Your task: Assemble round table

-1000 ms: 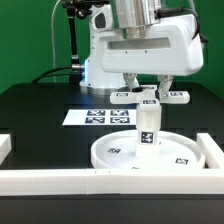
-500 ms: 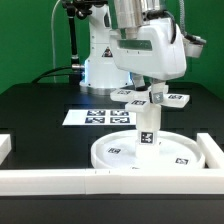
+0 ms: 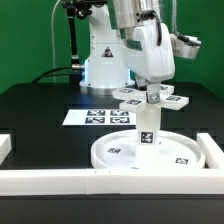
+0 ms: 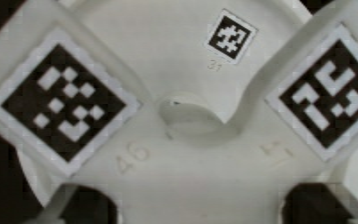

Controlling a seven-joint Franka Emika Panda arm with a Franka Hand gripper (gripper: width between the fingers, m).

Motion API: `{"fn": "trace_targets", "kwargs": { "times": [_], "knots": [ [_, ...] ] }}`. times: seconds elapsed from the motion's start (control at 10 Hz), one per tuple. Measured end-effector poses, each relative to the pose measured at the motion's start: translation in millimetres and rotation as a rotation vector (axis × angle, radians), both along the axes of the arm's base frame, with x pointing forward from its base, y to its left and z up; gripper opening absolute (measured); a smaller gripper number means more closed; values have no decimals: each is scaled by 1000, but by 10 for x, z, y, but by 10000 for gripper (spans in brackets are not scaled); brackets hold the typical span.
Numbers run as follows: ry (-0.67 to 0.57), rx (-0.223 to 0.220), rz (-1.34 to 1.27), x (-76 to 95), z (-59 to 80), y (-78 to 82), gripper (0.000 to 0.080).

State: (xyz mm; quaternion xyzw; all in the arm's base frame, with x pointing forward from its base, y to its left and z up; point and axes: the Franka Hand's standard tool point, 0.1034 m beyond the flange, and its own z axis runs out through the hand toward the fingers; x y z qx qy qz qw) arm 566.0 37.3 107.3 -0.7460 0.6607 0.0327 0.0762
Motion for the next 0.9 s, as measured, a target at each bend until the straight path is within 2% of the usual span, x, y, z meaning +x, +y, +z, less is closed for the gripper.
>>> {"fn": "trace_targets", "kwargs": {
  "times": [0.1, 0.2, 0.3, 0.5, 0.9],
  "knots": [
    [0, 0, 7, -1, -2, 8, 595],
    [-1, 0, 16, -3, 0, 13, 633],
    [10, 6, 63, -22, 46, 20, 633],
    [-7, 25, 87, -4, 228, 38, 649],
    [-15, 20, 185, -21, 171, 62, 649]
  ]
}}
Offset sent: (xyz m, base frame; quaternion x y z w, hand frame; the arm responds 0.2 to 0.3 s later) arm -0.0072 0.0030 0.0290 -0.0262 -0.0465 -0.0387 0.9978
